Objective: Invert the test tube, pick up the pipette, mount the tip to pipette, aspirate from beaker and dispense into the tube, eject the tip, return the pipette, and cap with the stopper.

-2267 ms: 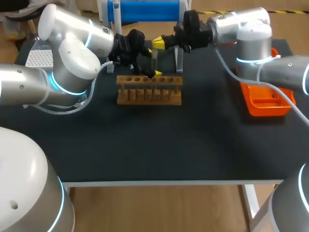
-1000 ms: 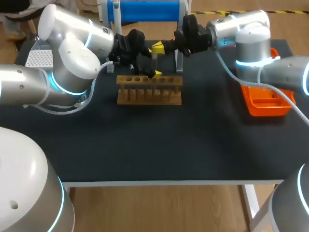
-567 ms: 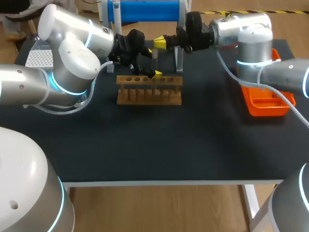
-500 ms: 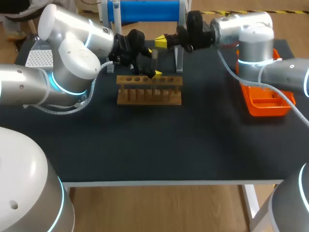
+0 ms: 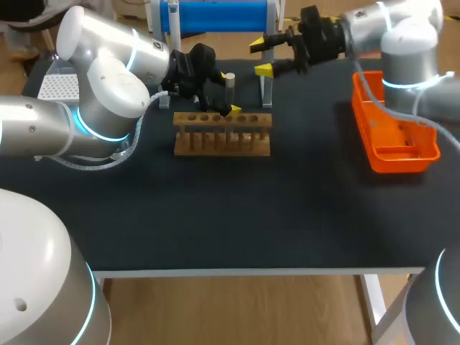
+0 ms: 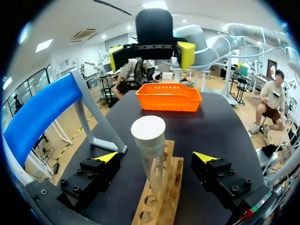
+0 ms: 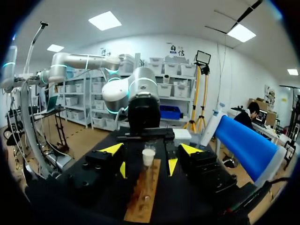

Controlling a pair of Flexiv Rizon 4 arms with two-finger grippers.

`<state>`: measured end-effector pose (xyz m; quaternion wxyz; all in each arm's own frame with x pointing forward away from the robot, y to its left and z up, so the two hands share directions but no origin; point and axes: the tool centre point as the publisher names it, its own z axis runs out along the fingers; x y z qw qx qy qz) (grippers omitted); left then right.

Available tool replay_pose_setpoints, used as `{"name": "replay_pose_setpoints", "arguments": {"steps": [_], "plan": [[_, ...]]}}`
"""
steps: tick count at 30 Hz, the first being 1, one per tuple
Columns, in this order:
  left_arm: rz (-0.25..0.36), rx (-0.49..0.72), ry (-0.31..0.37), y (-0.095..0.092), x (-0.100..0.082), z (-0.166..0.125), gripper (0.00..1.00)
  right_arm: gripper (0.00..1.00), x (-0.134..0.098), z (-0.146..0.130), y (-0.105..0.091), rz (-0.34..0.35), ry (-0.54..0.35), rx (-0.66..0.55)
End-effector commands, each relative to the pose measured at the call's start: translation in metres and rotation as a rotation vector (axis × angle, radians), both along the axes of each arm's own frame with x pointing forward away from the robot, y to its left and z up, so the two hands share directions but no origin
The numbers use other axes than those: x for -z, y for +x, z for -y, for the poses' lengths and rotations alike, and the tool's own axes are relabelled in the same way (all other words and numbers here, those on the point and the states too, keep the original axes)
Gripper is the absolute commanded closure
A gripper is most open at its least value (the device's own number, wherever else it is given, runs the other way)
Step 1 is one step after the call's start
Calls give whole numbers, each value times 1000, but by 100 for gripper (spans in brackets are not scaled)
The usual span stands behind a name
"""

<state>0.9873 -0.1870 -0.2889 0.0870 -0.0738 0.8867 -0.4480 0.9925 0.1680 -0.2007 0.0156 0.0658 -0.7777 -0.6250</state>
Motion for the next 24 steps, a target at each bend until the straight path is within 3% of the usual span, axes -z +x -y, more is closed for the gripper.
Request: {"name": "replay_pose_setpoints", "arguments": {"steps": [1, 9, 24], "plan": [[-2, 1, 2, 0, -1, 0, 0, 0, -3, 24, -21, 26, -62, 108], [-2, 1, 2, 0, -1, 0, 0, 0, 14, 49, -31, 6, -116, 182], [12, -56, 16, -3, -4, -7, 0, 0, 14, 49, -31, 6, -116, 182]]}}
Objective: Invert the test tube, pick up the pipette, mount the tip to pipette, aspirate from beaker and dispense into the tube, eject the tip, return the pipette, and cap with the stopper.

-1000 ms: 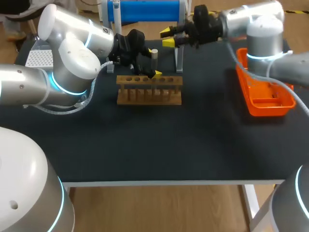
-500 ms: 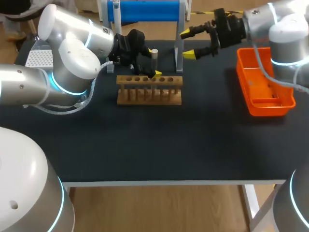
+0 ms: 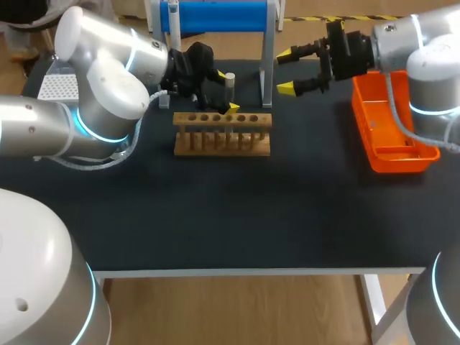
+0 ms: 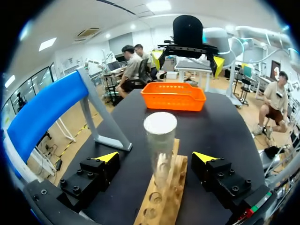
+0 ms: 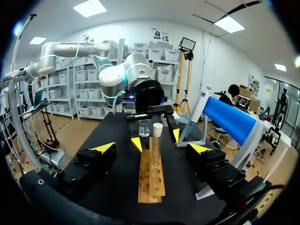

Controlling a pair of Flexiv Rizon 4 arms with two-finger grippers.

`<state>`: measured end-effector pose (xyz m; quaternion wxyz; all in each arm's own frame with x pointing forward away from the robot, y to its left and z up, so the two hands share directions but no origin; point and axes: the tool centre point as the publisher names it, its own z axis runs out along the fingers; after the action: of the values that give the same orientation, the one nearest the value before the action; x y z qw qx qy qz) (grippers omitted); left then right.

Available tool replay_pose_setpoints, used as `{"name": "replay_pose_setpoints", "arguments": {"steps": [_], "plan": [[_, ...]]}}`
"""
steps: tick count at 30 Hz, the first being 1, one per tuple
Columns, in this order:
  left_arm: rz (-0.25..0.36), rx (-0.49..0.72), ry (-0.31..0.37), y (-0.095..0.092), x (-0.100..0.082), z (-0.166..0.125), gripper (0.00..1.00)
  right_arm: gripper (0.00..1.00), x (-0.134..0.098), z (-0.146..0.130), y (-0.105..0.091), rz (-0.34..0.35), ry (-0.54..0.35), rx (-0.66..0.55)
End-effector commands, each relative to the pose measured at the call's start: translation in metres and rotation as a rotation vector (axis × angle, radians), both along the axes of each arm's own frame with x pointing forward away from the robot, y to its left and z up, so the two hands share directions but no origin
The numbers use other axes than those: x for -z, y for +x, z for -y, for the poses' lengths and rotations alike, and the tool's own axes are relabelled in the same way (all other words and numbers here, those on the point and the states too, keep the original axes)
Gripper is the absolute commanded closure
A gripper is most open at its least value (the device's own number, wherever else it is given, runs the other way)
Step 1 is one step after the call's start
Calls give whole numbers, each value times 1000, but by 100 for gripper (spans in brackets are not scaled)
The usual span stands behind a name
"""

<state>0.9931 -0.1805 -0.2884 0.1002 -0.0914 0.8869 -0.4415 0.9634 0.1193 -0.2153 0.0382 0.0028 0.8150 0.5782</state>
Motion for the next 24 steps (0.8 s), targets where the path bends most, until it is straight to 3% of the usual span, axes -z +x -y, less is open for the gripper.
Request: {"name": "replay_pose_setpoints", "arguments": {"steps": [1, 12, 24], "plan": [[6, -13, 4, -9, -3, -1, 0, 0, -1, 0, -2, 1, -2, 4], [21, -99, 18, -26, -7, -16, 0, 0, -1, 0, -2, 1, -2, 4], [42, -296, 54, -43, -12, -40, 0, 0, -1, 0, -2, 1, -2, 4]]}}
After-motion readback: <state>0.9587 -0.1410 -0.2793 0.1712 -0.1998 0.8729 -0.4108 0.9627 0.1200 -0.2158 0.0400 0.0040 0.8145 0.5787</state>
